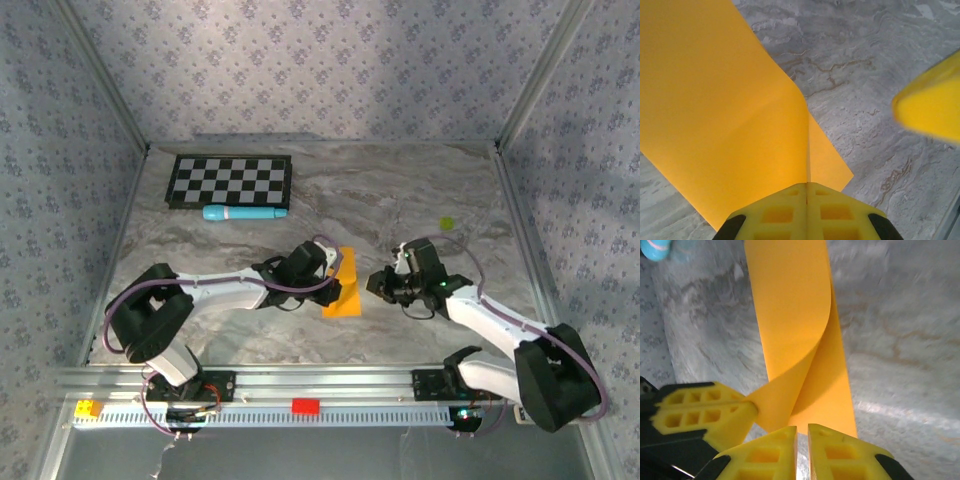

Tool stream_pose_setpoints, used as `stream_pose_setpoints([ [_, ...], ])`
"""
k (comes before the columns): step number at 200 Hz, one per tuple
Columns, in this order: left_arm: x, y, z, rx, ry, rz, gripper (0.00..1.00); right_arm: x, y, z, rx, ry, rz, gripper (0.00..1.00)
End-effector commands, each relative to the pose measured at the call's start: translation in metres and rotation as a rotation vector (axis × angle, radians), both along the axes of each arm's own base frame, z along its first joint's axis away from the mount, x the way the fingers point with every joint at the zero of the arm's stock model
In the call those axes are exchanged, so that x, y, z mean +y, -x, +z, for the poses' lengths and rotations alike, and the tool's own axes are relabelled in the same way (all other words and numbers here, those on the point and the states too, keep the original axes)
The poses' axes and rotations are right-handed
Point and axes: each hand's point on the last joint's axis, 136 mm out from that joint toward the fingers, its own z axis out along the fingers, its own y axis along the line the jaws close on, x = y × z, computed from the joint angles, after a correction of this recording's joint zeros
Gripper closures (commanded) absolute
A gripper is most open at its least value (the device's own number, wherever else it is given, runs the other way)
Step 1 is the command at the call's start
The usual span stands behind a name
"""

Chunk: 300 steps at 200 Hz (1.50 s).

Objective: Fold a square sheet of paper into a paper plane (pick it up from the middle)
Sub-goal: Fold the triangle a second time at the center of the table.

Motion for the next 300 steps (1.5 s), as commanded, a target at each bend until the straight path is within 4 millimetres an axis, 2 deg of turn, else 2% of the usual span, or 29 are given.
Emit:
stream_pose_setpoints([
  [1, -0.006, -0.002, 0.014, 0.0, 0.063, 0.007, 1.0, 0.021, 0.006, -0.002, 0.035, 0.003, 0.048, 0.91],
  [20, -0.007, -0.003, 0.013, 0.007, 0.059, 0.011, 1.0, 0.032, 0.009, -0.011, 0.047, 0.022, 0.078, 0.91],
  [67, -0.004, -0.004, 0.011, 0.01, 0.048, 0.028, 1.0, 0.037, 0.009, -0.026, 0.075, 0.049, 0.108, 0.92],
  [98, -0.004, -0.006, 0.006, 0.021, 0.039, 0.038, 1.0, 0.018, 0.016, -0.052, 0.143, 0.197, 0.128, 0.93],
  [131, -0.007, -0.008, -0.002, 0.053, 0.062, 0.073, 1.0, -0.009, 0.016, -0.068, 0.17, 0.315, 0.107, 0.93],
  [152, -0.012, -0.01, -0.005, 0.068, 0.089, 0.092, 1.0, -0.01, 0.009, -0.063, 0.156, 0.293, 0.115, 0.93],
  [178, -0.015, -0.014, -0.005, 0.071, 0.099, 0.109, 1.0, -0.01, -0.001, -0.042, 0.09, 0.292, 0.116, 0.92],
  [208, -0.016, -0.017, -0.006, 0.068, 0.107, 0.128, 1.0, 0.006, -0.005, -0.02, 0.034, 0.19, 0.121, 0.9],
  [269, -0.013, -0.016, -0.009, 0.07, 0.093, 0.129, 1.0, 0.027, -0.007, -0.032, 0.073, 0.081, 0.11, 0.9],
  [300, -0.013, -0.016, -0.009, 0.069, 0.086, 0.125, 1.0, 0.029, -0.01, -0.039, 0.083, 0.086, 0.104, 0.9],
])
